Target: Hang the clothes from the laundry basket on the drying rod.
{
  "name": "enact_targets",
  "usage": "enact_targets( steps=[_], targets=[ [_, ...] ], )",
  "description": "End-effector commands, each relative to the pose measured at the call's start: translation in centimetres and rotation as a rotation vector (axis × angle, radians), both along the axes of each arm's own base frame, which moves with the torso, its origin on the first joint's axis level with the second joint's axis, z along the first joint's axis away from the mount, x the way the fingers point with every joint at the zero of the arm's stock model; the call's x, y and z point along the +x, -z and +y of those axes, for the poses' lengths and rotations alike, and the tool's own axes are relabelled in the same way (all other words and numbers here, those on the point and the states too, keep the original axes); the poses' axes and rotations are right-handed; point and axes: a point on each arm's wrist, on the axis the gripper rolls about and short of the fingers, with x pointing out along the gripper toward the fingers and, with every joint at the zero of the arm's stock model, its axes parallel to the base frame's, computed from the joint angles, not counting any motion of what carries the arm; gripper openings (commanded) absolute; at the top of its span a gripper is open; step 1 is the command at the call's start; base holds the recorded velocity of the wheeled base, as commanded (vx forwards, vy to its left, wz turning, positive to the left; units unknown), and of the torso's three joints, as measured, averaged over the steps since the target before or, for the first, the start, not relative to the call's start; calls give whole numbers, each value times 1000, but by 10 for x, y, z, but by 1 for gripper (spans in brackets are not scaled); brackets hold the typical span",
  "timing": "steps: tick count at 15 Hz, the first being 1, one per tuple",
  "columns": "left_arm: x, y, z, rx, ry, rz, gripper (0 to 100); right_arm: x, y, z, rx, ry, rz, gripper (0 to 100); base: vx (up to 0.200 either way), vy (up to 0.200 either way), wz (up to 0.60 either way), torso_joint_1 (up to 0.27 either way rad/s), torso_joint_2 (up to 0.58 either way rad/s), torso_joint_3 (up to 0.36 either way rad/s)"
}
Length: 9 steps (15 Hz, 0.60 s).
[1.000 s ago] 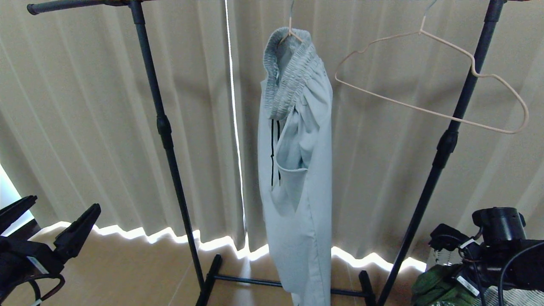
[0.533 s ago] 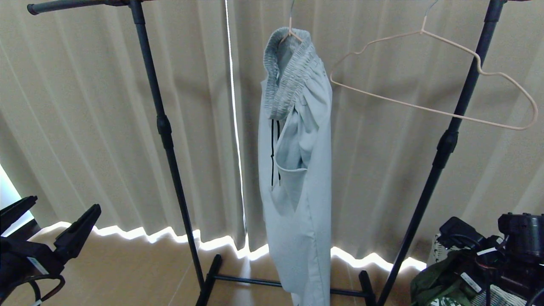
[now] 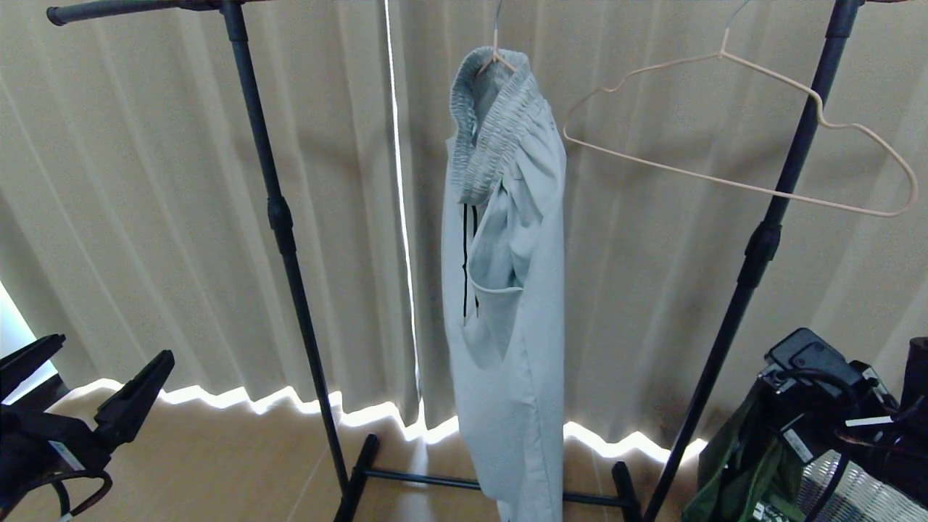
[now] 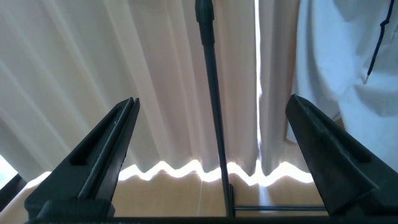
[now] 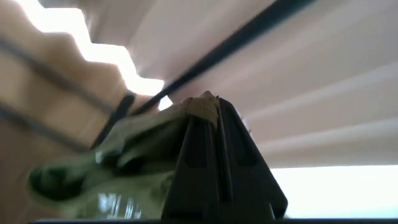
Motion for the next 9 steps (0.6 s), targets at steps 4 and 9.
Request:
enact_targets(
  steps=[4, 9],
  targets=[
    [0, 1, -5, -12, 45, 4, 100, -8, -28, 10, 14, -53, -133, 0, 0, 0, 0, 0, 0, 0],
    [0, 1, -5, -25, 42, 5, 100, -9, -37, 11, 18, -61, -174, 0, -120, 0, 0, 3, 3, 0]
  ],
)
